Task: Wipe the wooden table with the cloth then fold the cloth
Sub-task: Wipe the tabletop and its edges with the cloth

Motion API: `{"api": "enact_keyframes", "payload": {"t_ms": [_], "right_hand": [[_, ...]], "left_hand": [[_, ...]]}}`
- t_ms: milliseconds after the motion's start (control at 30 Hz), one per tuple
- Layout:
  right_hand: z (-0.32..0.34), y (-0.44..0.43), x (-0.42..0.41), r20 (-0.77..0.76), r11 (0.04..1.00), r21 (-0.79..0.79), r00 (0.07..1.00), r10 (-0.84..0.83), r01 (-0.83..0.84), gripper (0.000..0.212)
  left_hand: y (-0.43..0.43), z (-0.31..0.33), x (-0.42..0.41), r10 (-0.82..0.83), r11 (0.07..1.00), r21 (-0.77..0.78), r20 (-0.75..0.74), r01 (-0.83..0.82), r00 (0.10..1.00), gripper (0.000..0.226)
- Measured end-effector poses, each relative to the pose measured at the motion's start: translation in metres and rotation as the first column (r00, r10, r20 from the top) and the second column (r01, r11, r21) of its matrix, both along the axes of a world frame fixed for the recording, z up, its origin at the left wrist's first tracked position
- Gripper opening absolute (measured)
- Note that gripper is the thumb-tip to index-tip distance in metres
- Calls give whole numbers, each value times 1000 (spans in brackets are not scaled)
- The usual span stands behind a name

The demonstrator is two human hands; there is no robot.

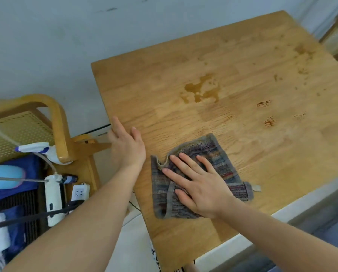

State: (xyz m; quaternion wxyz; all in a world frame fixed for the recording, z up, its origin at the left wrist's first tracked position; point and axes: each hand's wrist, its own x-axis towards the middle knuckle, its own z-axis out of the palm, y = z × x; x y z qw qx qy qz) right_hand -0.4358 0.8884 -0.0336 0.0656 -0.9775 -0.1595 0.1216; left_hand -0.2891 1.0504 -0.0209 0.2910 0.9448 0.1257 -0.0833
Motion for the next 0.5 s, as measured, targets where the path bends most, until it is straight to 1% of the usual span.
{"api": "enact_keyframes", "payload": {"t_ms": [67,100,167,200,233,300,400,433,500], "right_hand": [[0,2,20,35,997,7,997,-74,74,54],[1,3,37,56,987,16,985,-161,161,54],[3,9,86,61,922,37,921,-386,384,55],[3,13,104,48,886,41,885,-463,461,56],[3,18,112,36,868,41,867,-497,496,56],[4,29,92,42,888,35,887,-459,458,56],[8,46,24,-16,954,40,954,-298,299,55],[6,44,15,-38,965,42,966,-257,258,55],[2,38,26,-18,977,44,978,-210,210,55]], "left_hand": [[0,2,-3,43,999,-7,4,-43,999,56],[-1,3,-5,45,999,-15,0,-45,999,54],[-2,3,-4,40,999,-10,18,-39,999,53],[-2,1,-3,36,999,-3,32,-36,999,54],[-3,-1,-2,36,999,0,43,-36,998,54],[-2,-4,0,29,1000,-1,42,-29,999,56],[0,-5,0,31,1000,4,29,-31,999,57],[-1,-5,-1,37,999,-7,26,-36,999,58],[0,-7,3,37,999,-32,24,-36,999,58]]}}
